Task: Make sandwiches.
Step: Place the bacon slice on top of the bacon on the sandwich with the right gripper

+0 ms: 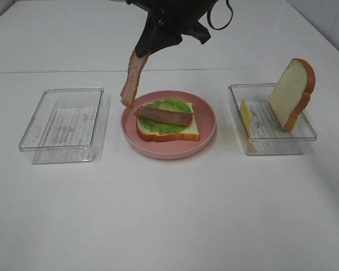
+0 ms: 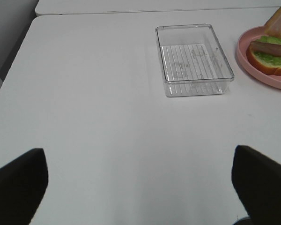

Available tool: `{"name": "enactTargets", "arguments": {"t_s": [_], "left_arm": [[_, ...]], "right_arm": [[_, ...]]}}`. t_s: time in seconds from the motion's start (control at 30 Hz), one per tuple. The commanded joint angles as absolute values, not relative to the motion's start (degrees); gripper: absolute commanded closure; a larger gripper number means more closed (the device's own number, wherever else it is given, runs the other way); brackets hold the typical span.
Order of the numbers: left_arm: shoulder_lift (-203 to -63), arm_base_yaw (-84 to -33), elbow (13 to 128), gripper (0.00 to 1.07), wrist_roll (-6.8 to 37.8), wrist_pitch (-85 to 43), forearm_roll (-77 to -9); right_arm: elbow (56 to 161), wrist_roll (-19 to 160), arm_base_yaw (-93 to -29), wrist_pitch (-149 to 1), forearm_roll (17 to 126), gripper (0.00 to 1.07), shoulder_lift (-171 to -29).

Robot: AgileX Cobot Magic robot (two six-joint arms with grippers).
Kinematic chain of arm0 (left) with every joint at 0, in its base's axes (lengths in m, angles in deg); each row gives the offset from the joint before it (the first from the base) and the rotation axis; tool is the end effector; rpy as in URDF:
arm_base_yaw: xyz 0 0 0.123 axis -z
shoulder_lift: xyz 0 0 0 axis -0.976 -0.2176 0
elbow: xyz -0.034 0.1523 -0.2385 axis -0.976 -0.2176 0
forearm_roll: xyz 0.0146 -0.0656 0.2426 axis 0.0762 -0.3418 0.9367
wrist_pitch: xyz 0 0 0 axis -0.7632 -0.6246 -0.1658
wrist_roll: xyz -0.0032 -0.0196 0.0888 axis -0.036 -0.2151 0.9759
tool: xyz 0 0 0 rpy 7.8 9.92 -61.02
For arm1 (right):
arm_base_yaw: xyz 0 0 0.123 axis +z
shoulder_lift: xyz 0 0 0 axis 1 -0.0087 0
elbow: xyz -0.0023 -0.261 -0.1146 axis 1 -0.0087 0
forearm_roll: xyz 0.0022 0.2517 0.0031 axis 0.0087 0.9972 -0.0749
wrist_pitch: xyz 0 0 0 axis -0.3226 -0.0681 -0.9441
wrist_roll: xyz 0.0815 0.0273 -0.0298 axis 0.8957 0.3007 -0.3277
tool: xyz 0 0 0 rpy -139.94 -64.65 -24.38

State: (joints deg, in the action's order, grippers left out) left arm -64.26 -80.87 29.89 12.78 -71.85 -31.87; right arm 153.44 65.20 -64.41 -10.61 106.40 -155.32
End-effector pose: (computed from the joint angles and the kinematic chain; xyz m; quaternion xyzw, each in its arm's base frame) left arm -0.0087 -0.0056 0.2814 -0.0155 0.8509 -0.0107 0.5249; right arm 0.4148 0.2444 0.2620 -0.1919 0.9176 0.3106 0.1575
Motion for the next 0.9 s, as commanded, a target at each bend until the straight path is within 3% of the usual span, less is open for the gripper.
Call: {"name": "enactTargets", "arguments": {"t_s": [0.03, 0.57, 0.9], "left_arm": [[-63.28, -80.92, 29.78, 0.07, 12.43, -71.56, -32.44], [-63.28, -80.92, 29.78, 0.07, 12.49, -71.56, -32.50], [-63.28, -80.92, 29.78, 0.07, 12.49, -71.56, -32.50]], "right_arm": [[153.50, 64.22, -63.32, -12.16, 107.20, 1.07, -156.58], [153.50, 63.48, -62.92, -15.77, 105.60, 1.07, -163.40], [153.50, 63.71, -62.92, -17.43, 94.37, 1.07, -163.40]]}}
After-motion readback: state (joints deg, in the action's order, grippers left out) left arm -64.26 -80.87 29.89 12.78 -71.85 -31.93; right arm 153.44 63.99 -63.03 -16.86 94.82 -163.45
